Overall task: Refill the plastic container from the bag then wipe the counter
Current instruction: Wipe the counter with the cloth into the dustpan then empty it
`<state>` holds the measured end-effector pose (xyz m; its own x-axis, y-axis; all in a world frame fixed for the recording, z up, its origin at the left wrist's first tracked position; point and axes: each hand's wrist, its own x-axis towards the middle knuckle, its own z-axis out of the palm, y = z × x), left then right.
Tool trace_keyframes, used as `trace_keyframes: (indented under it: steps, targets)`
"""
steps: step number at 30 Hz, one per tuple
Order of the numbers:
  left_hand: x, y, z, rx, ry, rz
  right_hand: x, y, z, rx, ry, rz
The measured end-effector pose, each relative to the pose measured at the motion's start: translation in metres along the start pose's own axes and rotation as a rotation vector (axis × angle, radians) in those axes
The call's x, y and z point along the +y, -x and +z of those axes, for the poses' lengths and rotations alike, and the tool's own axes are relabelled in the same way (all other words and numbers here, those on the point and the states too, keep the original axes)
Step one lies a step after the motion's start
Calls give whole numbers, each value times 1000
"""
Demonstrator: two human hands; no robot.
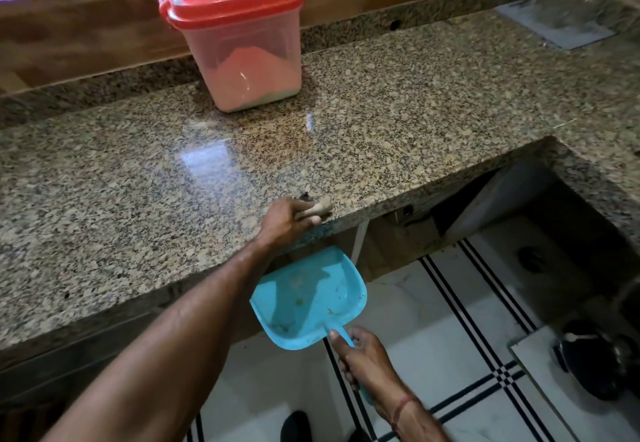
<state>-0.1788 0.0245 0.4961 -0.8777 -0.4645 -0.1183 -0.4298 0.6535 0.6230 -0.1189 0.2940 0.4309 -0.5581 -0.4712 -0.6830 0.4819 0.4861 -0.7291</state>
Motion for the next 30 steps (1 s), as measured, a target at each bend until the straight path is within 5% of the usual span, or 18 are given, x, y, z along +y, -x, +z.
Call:
trace_keyframes:
  steps: [3, 11, 19, 25, 30]
  targets:
    - [-6, -18, 4, -120, -30, 87, 4, 1, -3, 0, -6, -14]
    - [-16, 13, -2, 116, 177, -43, 9, 7, -4, 19, -32, -31]
    - [-13, 69, 25, 20, 185, -55, -3, 13, 10, -14, -45, -45]
    - [-20, 45, -32, 314, 433, -226, -6, 14, 4, 7, -32, -66]
    - [-31, 31, -42, 360, 82, -225, 5, 15, 8, -15, -40, -65]
